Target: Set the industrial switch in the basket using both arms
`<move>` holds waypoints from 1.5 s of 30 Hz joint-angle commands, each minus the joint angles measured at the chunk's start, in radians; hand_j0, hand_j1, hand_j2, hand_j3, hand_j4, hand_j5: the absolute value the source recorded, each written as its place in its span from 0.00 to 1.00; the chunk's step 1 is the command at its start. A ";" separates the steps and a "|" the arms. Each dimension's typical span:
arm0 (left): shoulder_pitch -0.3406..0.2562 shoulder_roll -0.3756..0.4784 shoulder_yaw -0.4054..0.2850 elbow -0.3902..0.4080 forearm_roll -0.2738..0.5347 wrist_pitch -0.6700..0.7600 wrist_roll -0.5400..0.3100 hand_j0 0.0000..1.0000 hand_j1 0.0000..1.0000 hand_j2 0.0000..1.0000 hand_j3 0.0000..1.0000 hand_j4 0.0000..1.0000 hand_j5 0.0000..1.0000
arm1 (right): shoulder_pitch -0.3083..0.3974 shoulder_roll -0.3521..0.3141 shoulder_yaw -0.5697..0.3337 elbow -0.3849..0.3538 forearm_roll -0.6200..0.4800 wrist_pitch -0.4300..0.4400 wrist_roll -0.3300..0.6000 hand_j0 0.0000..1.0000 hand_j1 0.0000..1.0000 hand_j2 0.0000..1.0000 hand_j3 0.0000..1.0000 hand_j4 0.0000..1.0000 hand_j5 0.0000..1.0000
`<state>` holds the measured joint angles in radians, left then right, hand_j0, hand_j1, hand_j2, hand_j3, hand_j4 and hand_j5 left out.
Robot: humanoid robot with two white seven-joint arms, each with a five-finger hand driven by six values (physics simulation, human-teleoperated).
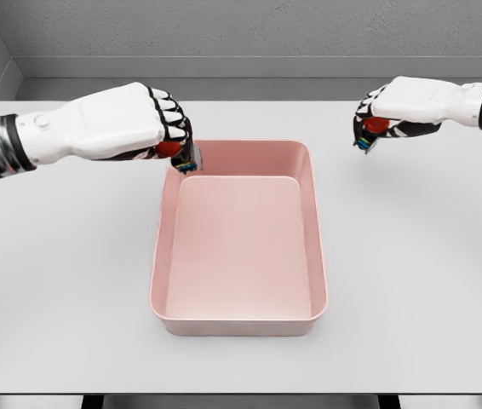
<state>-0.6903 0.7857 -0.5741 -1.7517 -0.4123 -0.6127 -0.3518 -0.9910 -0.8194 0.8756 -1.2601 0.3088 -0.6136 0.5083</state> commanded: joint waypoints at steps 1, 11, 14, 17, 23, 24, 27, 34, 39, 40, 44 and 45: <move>0.000 -0.039 -0.009 -0.005 0.000 0.002 -0.049 0.40 0.40 0.40 0.40 0.40 0.40 | 0.000 -0.012 -0.001 -0.038 -0.005 0.003 -0.001 0.48 0.48 0.48 0.48 0.48 0.48; 0.014 -0.106 -0.109 -0.011 -0.077 0.002 -0.061 0.40 0.40 0.40 0.40 0.40 0.40 | -0.002 -0.021 0.000 -0.096 -0.005 0.003 -0.001 0.48 0.48 0.48 0.48 0.48 0.48; 0.023 -0.106 -0.112 -0.011 -0.085 0.002 -0.061 0.40 0.40 0.40 0.40 0.40 0.40 | -0.002 -0.024 0.000 -0.108 -0.005 0.003 -0.001 0.48 0.48 0.48 0.48 0.48 0.48; 0.046 -0.106 -0.110 -0.008 -0.111 0.002 -0.061 0.40 0.40 0.40 0.40 0.40 0.40 | -0.002 -0.024 0.000 -0.131 -0.005 0.003 0.001 0.48 0.48 0.48 0.48 0.48 0.48; 0.044 -0.105 -0.109 -0.009 -0.108 0.002 -0.049 0.99 0.99 0.99 0.99 0.99 0.99 | -0.002 -0.026 0.000 -0.154 -0.005 0.003 0.003 0.48 0.48 0.48 0.48 0.48 0.48; 0.046 -0.102 -0.109 -0.009 -0.108 0.002 -0.049 1.00 1.00 1.00 1.00 1.00 1.00 | -0.002 -0.026 0.000 -0.156 -0.005 0.003 0.001 0.48 0.48 0.48 0.48 0.48 0.48; 0.046 -0.097 -0.109 -0.009 -0.106 0.002 -0.049 1.00 1.00 1.00 1.00 1.00 1.00 | 0.000 -0.026 0.000 -0.170 -0.005 0.003 0.003 0.48 0.48 0.48 0.48 0.48 0.48; 0.043 -0.094 -0.101 -0.008 -0.100 0.002 -0.046 1.00 1.00 1.00 1.00 1.00 1.00 | 0.002 -0.037 0.000 -0.199 -0.005 0.003 0.001 0.48 0.48 0.48 0.48 0.48 0.48; 0.023 -0.020 -0.093 -0.009 -0.005 0.002 -0.046 1.00 1.00 1.00 1.00 1.00 1.00 | 0.002 -0.037 0.002 -0.225 -0.005 0.003 0.001 0.48 0.48 0.48 0.48 0.48 0.48; 0.023 -0.005 -0.093 -0.009 0.009 0.002 -0.046 1.00 1.00 1.00 1.00 1.00 1.00 | 0.002 -0.037 0.002 -0.232 -0.005 0.003 0.001 0.48 0.48 0.48 0.48 0.48 0.48; 0.025 0.115 -0.095 -0.005 0.124 0.002 -0.046 1.00 1.00 1.00 1.00 1.00 1.00 | 0.000 -0.038 0.000 -0.259 -0.005 0.003 0.001 0.48 0.48 0.48 0.48 0.48 0.48; 0.028 0.135 -0.095 -0.005 0.135 0.002 -0.046 1.00 1.00 1.00 1.00 1.00 1.00 | 0.000 -0.038 0.000 -0.262 -0.005 0.003 0.001 0.48 0.48 0.48 0.48 0.48 0.48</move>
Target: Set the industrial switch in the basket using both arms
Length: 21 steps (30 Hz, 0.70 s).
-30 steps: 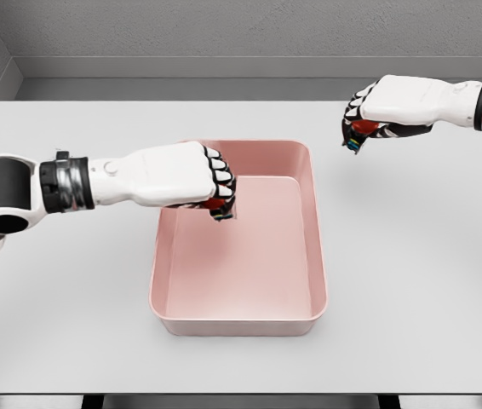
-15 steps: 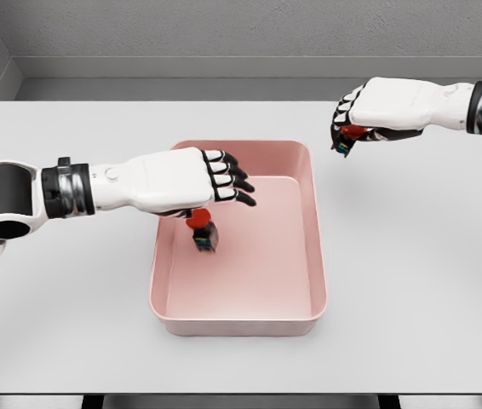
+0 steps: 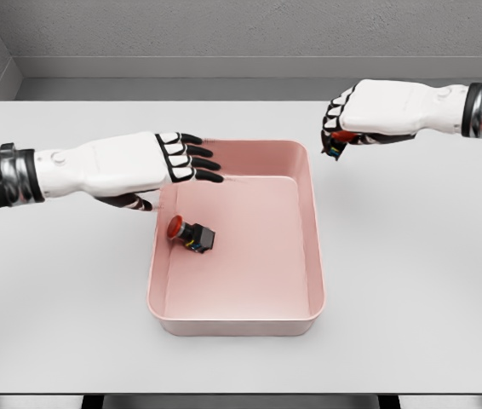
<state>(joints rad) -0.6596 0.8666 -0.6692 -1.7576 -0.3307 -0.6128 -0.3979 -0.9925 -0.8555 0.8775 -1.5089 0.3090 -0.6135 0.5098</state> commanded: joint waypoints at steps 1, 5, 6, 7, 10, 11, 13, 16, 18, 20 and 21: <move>0.000 0.068 0.000 0.004 0.058 0.002 0.002 1.00 1.00 1.00 1.00 1.00 1.00 | 0.000 -0.002 -0.002 -0.019 -0.005 0.003 0.000 0.48 0.48 0.48 0.48 0.48 0.48; 0.026 0.166 -0.001 0.040 0.064 0.002 0.002 1.00 1.00 1.00 1.00 1.00 1.00 | 0.000 0.000 -0.002 -0.060 -0.005 0.003 0.000 0.48 0.48 0.48 0.48 0.48 0.48; 0.023 0.199 -0.003 0.050 0.062 0.002 0.002 1.00 1.00 1.00 1.00 1.00 1.00 | 0.000 0.000 -0.002 -0.066 -0.005 0.003 0.000 0.48 0.48 0.48 0.48 0.48 0.48; 0.021 0.209 -0.003 0.050 0.062 0.002 0.002 1.00 1.00 1.00 1.00 1.00 1.00 | -0.002 0.000 -0.002 -0.074 -0.007 0.003 0.000 0.48 0.48 0.48 0.48 0.48 0.48; 0.021 0.209 -0.003 0.053 0.062 0.002 0.002 1.00 1.00 1.00 1.00 1.00 1.00 | -0.003 0.000 -0.002 -0.085 -0.024 0.003 0.000 0.48 0.48 0.48 0.48 0.48 0.48; 0.021 0.209 -0.003 0.053 0.062 0.002 0.002 1.00 1.00 1.00 1.00 1.00 1.00 | -0.005 -0.002 -0.002 -0.093 -0.024 0.003 0.000 0.48 0.48 0.48 0.48 0.48 0.48; 0.020 0.209 -0.003 0.061 0.062 0.002 0.002 1.00 1.00 1.00 1.00 1.00 1.00 | -0.005 0.000 0.001 -0.097 -0.025 0.003 0.000 0.48 0.48 0.48 0.48 0.48 0.48; 0.018 0.207 -0.003 0.061 0.061 0.002 0.002 1.00 1.00 1.00 1.00 1.00 1.00 | -0.002 0.004 0.005 -0.109 -0.025 0.003 0.000 0.48 0.48 0.48 0.48 0.48 0.48; 0.018 0.206 -0.003 0.063 0.059 0.002 0.002 1.00 1.00 1.00 1.00 1.00 1.00 | -0.002 0.007 0.006 -0.122 -0.025 0.003 0.000 0.48 0.48 0.48 0.48 0.48 0.48; 0.018 0.206 -0.003 0.063 0.059 0.002 0.002 1.00 1.00 1.00 1.00 1.00 1.00 | -0.002 0.013 0.015 -0.128 -0.025 0.003 0.000 0.48 0.48 0.48 0.48 0.48 0.48; 0.018 0.206 -0.003 0.063 0.058 0.002 0.002 1.00 1.00 1.00 1.00 1.00 1.00 | -0.003 0.018 0.021 -0.129 -0.027 0.003 0.000 0.48 0.48 0.48 0.48 0.48 0.48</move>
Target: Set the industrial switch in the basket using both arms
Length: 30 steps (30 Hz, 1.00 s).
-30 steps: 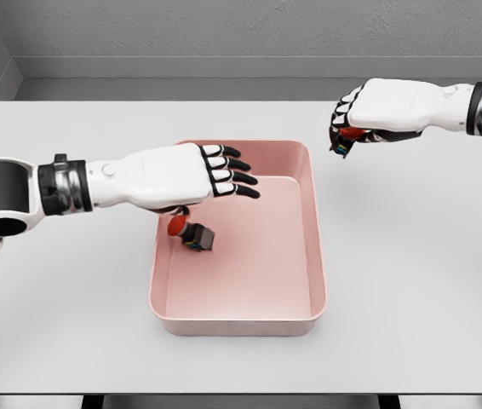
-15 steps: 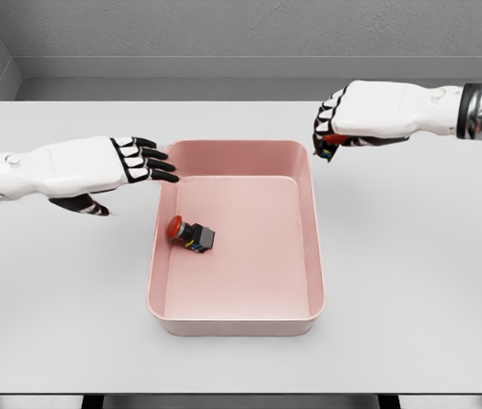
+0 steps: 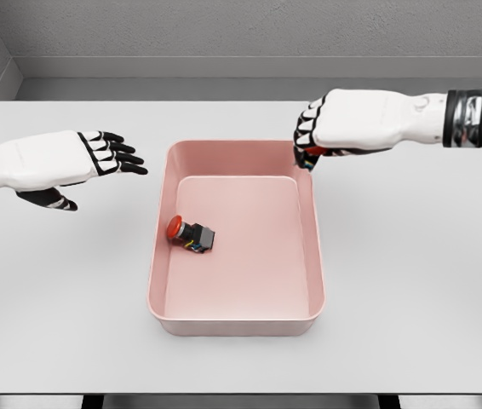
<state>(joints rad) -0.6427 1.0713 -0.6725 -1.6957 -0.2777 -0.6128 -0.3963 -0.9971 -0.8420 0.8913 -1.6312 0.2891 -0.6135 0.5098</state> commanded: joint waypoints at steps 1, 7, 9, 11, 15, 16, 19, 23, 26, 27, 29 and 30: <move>0.002 0.001 0.001 0.001 0.005 0.002 0.000 1.00 1.00 1.00 1.00 1.00 1.00 | 0.000 0.014 0.009 -0.007 -0.007 0.003 0.000 0.48 0.48 0.48 0.48 0.48 0.48; 0.000 -0.010 -0.001 0.030 0.002 0.002 0.000 1.00 1.00 1.00 1.00 1.00 1.00 | -0.014 0.067 0.060 -0.007 -0.005 0.003 0.000 0.48 0.48 0.48 0.48 0.48 0.48; 0.000 -0.010 -0.001 0.030 0.002 0.002 0.000 1.00 1.00 1.00 1.00 1.00 1.00 | -0.029 0.090 0.081 -0.007 -0.007 0.003 0.000 0.48 0.48 0.48 0.48 0.48 0.48; 0.000 -0.010 -0.001 0.030 0.000 0.002 0.000 1.00 1.00 1.00 1.00 1.00 1.00 | -0.035 0.095 0.084 -0.007 -0.007 0.003 0.000 0.48 0.48 0.48 0.48 0.48 0.48; 0.000 -0.010 -0.001 0.030 0.000 0.002 0.000 1.00 1.00 1.00 1.00 1.00 1.00 | -0.035 0.104 0.101 -0.009 -0.007 0.003 -0.002 0.48 0.48 0.48 0.48 0.48 0.48; 0.000 -0.011 -0.002 0.031 -0.002 0.002 0.000 1.00 1.00 1.00 1.00 1.00 1.00 | -0.035 0.110 0.106 -0.010 -0.007 0.003 -0.002 0.48 0.48 0.48 0.48 0.48 0.48; 0.000 -0.011 -0.002 0.037 -0.003 0.002 0.000 1.00 1.00 1.00 1.00 1.00 1.00 | -0.034 0.119 0.107 -0.010 -0.007 0.003 0.000 0.48 0.48 0.48 0.48 0.48 0.48; 0.000 -0.011 -0.001 0.039 -0.003 0.002 0.000 1.00 1.00 1.00 1.00 1.00 1.00 | -0.035 0.146 0.115 -0.010 -0.005 0.003 0.004 0.48 0.48 0.48 0.48 0.48 0.48; 0.000 -0.011 -0.001 0.039 -0.003 0.002 0.000 1.00 1.00 1.00 1.00 1.00 1.00 | -0.043 0.158 0.112 -0.013 -0.005 0.003 0.001 0.59 0.59 0.59 0.59 0.59 0.59; 0.000 -0.011 -0.001 0.039 -0.003 0.002 0.001 1.00 1.00 1.00 1.00 1.00 1.00 | -0.043 0.162 0.109 -0.013 -0.005 0.003 -0.008 0.79 0.79 0.79 0.79 0.79 0.79; 0.000 -0.011 -0.001 0.039 -0.003 0.002 0.002 1.00 1.00 1.00 1.00 1.00 1.00 | -0.052 0.172 0.100 -0.015 -0.005 0.003 -0.010 1.00 1.00 1.00 1.00 1.00 1.00; 0.000 -0.011 -0.001 0.039 -0.003 0.002 0.002 1.00 1.00 1.00 1.00 1.00 1.00 | -0.052 0.170 0.100 -0.015 -0.005 0.003 -0.010 1.00 1.00 1.00 1.00 1.00 1.00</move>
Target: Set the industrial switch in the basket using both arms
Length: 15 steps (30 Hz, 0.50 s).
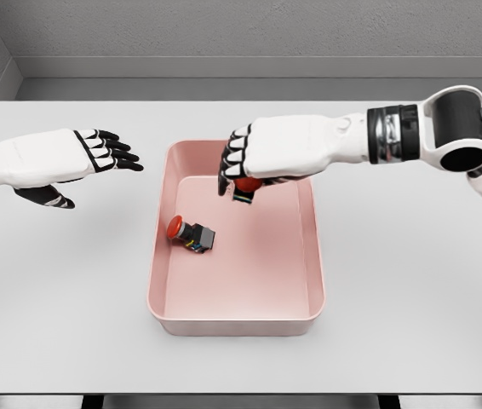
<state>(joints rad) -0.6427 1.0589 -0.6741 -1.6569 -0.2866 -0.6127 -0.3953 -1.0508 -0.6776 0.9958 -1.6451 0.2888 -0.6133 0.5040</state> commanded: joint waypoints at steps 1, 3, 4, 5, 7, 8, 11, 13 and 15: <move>0.000 0.001 0.001 0.000 0.007 0.002 0.001 1.00 1.00 1.00 1.00 1.00 1.00 | 0.000 0.006 -0.006 -0.001 -0.005 0.002 -0.002 1.00 1.00 1.00 1.00 1.00 1.00; 0.000 0.001 0.002 0.000 0.007 0.002 0.001 1.00 1.00 1.00 1.00 1.00 1.00 | 0.002 -0.005 -0.017 0.001 -0.005 0.002 -0.001 1.00 1.00 1.00 1.00 1.00 1.00; 0.000 0.001 0.002 0.000 0.007 0.002 0.006 1.00 1.00 1.00 1.00 1.00 1.00 | 0.002 -0.008 -0.020 0.001 -0.005 0.002 -0.001 1.00 1.00 1.00 1.00 1.00 1.00; 0.000 0.001 0.002 0.000 0.007 0.002 0.024 1.00 1.00 1.00 1.00 1.00 1.00 | 0.005 -0.014 -0.031 0.002 -0.005 0.002 0.001 1.00 1.00 1.00 1.00 1.00 1.00; 0.000 0.001 0.002 0.000 0.006 0.002 0.026 1.00 1.00 1.00 1.00 1.00 1.00 | 0.006 -0.042 -0.037 0.002 -0.005 0.002 0.001 1.00 1.00 1.00 1.00 1.00 1.00; 0.000 0.001 0.002 0.000 0.006 0.002 0.026 1.00 1.00 1.00 1.00 1.00 1.00 | 0.006 -0.050 -0.048 0.004 -0.005 0.002 0.001 1.00 1.00 1.00 1.00 1.00 1.00; 0.000 0.003 0.002 0.000 0.007 0.002 0.026 1.00 1.00 1.00 1.00 1.00 1.00 | 0.018 -0.106 -0.083 0.005 -0.007 0.002 -0.002 1.00 1.00 1.00 1.00 1.00 1.00; 0.000 0.001 -0.001 0.000 0.006 0.002 0.023 1.00 1.00 1.00 1.00 1.00 1.00 | 0.029 -0.148 -0.100 0.008 -0.019 0.002 -0.002 1.00 1.00 1.00 1.00 1.00 1.00; 0.000 0.001 0.001 -0.001 0.010 0.002 0.016 1.00 1.00 1.00 1.00 1.00 1.00 | 0.067 -0.200 -0.135 0.013 -0.031 0.002 -0.002 1.00 1.00 1.00 1.00 1.00 1.00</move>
<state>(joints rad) -0.6413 1.0592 -0.6745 -1.6573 -0.2850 -0.6127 -0.3764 -0.9665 -0.8271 0.8905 -1.6353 0.2718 -0.6135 0.5024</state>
